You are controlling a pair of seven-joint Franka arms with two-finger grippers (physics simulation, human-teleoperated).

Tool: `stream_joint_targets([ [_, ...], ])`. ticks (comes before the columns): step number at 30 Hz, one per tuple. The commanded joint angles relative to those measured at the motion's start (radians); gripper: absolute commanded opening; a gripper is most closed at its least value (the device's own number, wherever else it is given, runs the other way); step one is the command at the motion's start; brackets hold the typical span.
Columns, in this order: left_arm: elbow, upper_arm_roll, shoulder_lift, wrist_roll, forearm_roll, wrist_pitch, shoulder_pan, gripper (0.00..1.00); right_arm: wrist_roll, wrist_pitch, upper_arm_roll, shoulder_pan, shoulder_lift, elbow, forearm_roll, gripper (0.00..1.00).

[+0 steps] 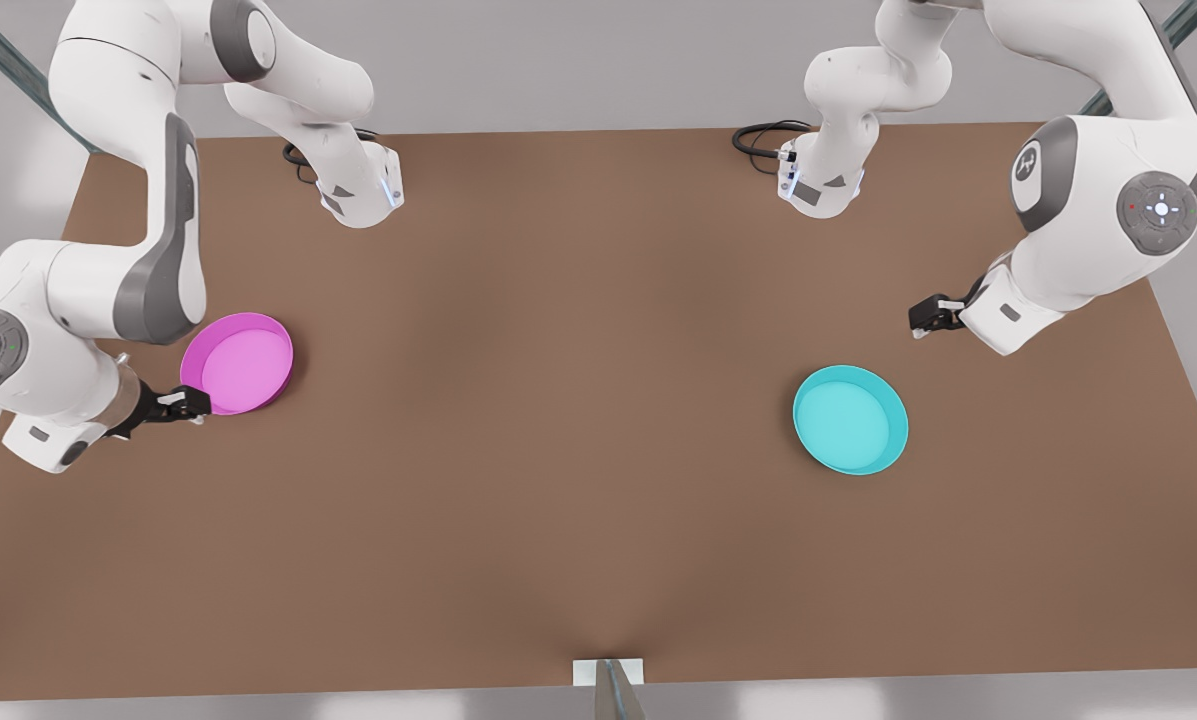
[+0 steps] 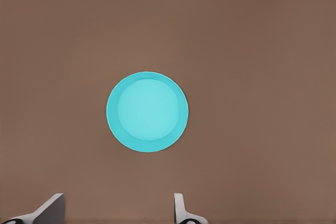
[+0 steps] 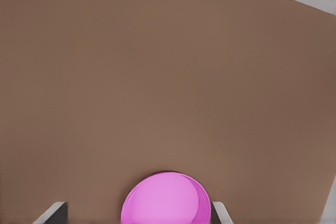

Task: Flip the blue plate over with the left arm, and stack the pink plate on top of the blue plate with the right arm

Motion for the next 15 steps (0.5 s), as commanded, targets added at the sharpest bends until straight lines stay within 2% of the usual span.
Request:
stream_joint_targets([
  [1,0.000,0.001,0.000,0.000,-0.003,0.000,0.000,1.00,0.000,0.000,0.000,0.002,0.000,0.000,0.000,1.00],
  [2,0.000,-0.001,0.003,0.003,-0.003,0.000,0.001,1.00,0.000,0.000,0.000,-0.001,0.000,0.002,0.000,1.00],
  [4,0.003,-0.001,0.098,0.003,-0.120,0.005,0.063,1.00,0.000,0.002,0.000,0.001,0.000,0.002,0.000,1.00],
  [7,0.005,0.001,0.369,0.072,-0.362,0.118,0.185,1.00,0.000,0.002,0.000,0.001,0.000,0.000,0.000,1.00],
  [11,0.020,-0.007,0.523,0.339,-0.377,0.348,0.279,1.00,0.000,0.002,0.000,0.001,0.001,0.000,0.000,1.00],
  [15,0.017,-0.015,0.610,0.486,-0.396,0.371,0.307,1.00,0.000,0.002,0.000,-0.001,0.001,0.000,0.002,1.00],
])
